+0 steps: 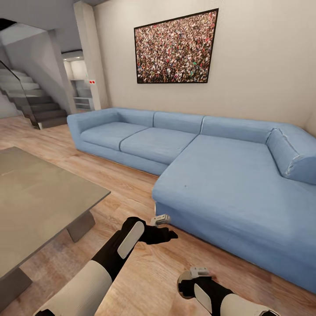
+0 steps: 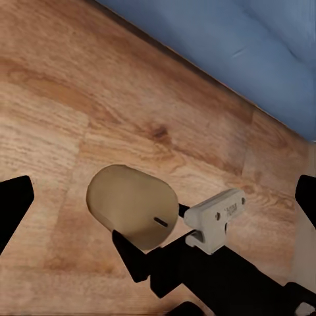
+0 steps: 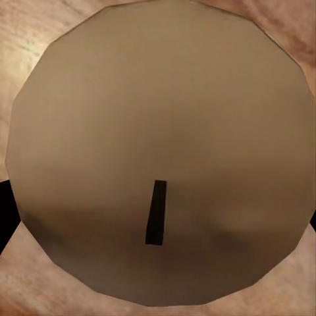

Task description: Place each of the two pumpkins and all three candles from the living room inside a cabinet in the living room (use any cabinet), then make sure every cabinet is closed, and position the cauldron so it is next to a table in the living room.

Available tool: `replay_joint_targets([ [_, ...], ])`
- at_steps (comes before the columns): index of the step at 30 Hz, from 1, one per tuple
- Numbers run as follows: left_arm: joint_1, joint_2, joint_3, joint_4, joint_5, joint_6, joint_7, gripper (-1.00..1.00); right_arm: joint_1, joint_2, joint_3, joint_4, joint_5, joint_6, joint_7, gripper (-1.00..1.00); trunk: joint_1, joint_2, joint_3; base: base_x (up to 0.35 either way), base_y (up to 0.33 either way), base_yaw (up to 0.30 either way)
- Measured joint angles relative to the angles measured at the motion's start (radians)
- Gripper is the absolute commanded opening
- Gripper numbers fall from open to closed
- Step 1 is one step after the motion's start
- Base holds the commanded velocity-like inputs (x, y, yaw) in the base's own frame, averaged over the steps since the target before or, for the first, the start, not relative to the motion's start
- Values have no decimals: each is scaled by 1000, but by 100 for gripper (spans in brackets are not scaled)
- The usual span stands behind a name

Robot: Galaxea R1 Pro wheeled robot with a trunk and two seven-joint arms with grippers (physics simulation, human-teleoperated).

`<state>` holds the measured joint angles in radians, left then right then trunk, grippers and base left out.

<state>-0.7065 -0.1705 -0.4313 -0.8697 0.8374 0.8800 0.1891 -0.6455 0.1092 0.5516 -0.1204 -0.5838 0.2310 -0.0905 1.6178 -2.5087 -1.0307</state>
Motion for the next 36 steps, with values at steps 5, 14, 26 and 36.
replay_joint_targets([
  [5,0,-1,0,16,0,0,0,100,0,0,0,0,0,0,0,-100,0,0,0,-220,0,1],
  [14,0,-2,0,17,0,-1,1,100,0,0,1,1,0,0,0,-100,1,0,0,-304,0,130],
  [26,0,-3,0,18,-2,-1,0,100,0,0,0,1,-1,0,0,-100,1,0,4,-307,0,240],
  [36,0,-3,0,19,-3,0,2,100,0,0,0,0,0,0,0,-100,-4,2,36,-53,0,15],
])
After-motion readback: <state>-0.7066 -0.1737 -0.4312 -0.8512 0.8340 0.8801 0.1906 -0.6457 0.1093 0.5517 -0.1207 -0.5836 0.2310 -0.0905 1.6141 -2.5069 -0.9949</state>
